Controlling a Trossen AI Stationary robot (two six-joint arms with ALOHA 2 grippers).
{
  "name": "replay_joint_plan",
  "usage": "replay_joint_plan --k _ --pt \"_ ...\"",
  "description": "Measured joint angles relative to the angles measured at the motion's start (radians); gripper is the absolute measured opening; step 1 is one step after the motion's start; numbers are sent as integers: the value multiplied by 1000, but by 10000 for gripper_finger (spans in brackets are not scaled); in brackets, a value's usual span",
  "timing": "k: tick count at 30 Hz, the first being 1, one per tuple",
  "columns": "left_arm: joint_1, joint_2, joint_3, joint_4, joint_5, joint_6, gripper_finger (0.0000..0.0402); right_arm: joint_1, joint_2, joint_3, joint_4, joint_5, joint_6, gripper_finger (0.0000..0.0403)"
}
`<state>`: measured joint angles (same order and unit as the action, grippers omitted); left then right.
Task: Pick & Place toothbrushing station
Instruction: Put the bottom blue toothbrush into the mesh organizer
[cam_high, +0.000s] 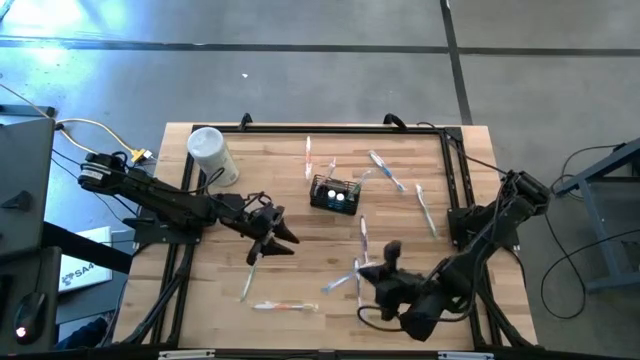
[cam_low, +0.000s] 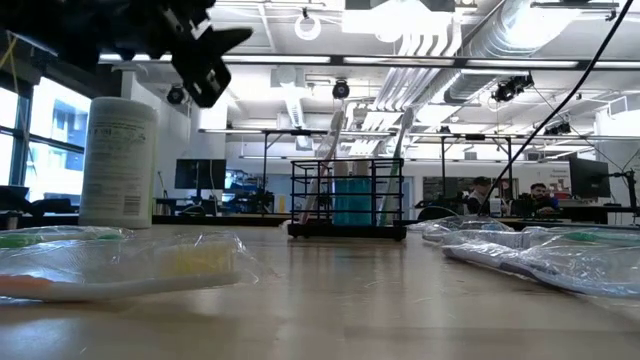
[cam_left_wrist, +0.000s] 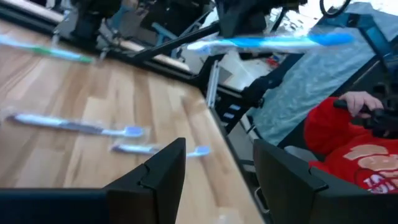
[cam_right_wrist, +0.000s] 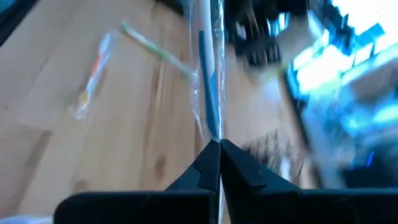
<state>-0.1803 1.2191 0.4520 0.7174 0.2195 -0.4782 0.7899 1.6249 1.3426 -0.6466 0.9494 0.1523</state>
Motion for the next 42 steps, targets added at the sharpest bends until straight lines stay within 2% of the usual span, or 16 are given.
replay_joint_plan --k 4,8,13,18,25,42 --pt "-38 41 56 -16 -30 16 190 -25 14 0 210 -4 -289 3" --pt "-78 113 118 -48 -54 48 217 -26 30 1 331 -5 -486 3" --pt "-123 184 209 -67 -32 84 253 -25 59 1 374 15 -668 3" --pt "-124 190 267 -62 36 -8 264 -15 124 1 424 26 -968 3" --pt "-121 190 288 -93 36 -104 265 -4 236 0 746 220 -1425 3" --pt "-121 190 288 -90 60 -160 265 -80 245 0 924 140 -1677 3"
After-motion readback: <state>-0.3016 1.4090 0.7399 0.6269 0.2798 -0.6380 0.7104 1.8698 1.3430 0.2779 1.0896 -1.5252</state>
